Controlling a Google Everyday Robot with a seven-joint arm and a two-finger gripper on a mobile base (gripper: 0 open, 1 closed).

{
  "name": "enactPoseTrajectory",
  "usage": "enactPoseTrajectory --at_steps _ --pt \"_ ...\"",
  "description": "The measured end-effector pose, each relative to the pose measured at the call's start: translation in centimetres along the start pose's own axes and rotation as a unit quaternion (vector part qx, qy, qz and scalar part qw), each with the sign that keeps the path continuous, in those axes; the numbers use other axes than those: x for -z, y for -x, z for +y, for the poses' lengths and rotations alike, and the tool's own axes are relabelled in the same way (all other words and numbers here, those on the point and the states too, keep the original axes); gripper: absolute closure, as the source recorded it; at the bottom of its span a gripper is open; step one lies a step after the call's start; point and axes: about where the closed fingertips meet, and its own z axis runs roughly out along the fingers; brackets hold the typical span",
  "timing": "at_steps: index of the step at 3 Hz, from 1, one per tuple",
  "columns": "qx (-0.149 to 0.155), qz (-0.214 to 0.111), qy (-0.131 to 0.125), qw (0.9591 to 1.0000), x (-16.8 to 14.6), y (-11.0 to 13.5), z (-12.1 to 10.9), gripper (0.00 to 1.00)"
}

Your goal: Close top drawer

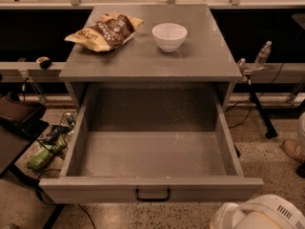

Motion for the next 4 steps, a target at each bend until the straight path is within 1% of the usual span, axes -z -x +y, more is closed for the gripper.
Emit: enactPoseTrajectory --at_steps 1,2,3,4 --pt "-0.023 -0.029 -0.017 0.9991 0.0 1.2 -1.4 1.00" --pt "-0.023 -0.029 -0.017 0.9991 0.0 1.2 -1.4 1.00" --pt "-0.015 -0.035 -0.022 0.9990 -0.1 1.5 -2.0 1.00" --pt "-0.001 -0.044 -0.034 0.9984 -0.4 1.8 -3.7 1.00"
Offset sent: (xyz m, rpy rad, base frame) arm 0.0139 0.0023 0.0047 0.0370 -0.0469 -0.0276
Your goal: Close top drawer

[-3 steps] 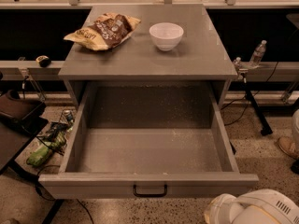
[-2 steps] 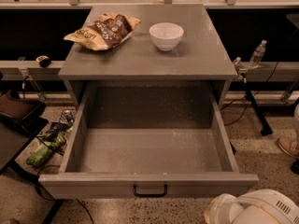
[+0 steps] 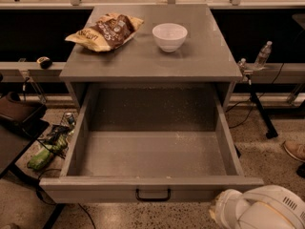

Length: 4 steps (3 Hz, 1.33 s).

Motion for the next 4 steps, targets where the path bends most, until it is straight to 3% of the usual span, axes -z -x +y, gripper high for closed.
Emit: enactPoseTrajectory --at_steps 2,4 --pt "0.014 -0.023 -0.019 0.9995 -1.9 0.0 -4.0 1.00" --pt "0.007 -0.073 -0.036 0.9966 -5.7 0.2 -8.7 1.00"
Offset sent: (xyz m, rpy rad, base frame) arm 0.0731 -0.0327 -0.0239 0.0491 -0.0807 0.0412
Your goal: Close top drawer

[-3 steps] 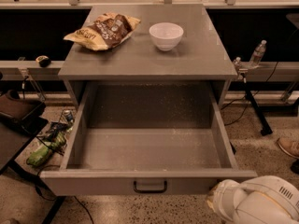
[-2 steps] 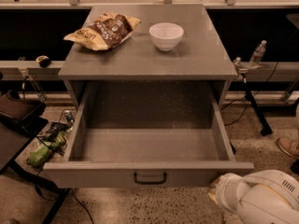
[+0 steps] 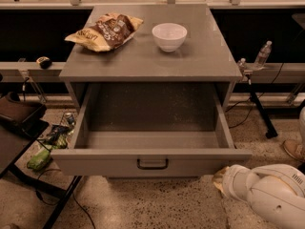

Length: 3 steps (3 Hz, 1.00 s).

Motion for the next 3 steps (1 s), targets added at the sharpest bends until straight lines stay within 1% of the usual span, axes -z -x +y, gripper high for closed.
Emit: enactPoseTrajectory --at_steps 1,2,3 --pt "0.011 -0.024 -0.011 0.9996 -2.1 0.9 -2.6 1.00" --pt "0.033 -0.042 -0.030 0.9981 -3.7 2.4 -6.3 1.00" --pt "0.047 -0.050 -0.042 0.9968 -4.1 3.4 -8.7 1.00"
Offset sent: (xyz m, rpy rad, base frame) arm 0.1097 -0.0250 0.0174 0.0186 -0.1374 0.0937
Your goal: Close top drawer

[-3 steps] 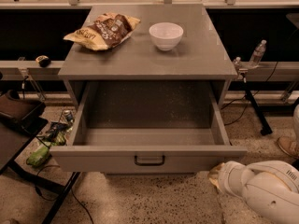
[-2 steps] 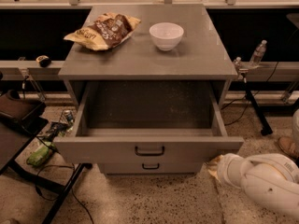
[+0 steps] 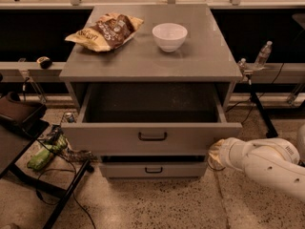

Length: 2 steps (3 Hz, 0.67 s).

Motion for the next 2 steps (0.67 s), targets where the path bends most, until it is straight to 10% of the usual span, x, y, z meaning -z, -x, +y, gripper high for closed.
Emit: enactPoseTrajectory --at_steps 2 --pt "0.023 -0.018 -0.012 0.9995 -3.2 1.9 -7.0 1.00"
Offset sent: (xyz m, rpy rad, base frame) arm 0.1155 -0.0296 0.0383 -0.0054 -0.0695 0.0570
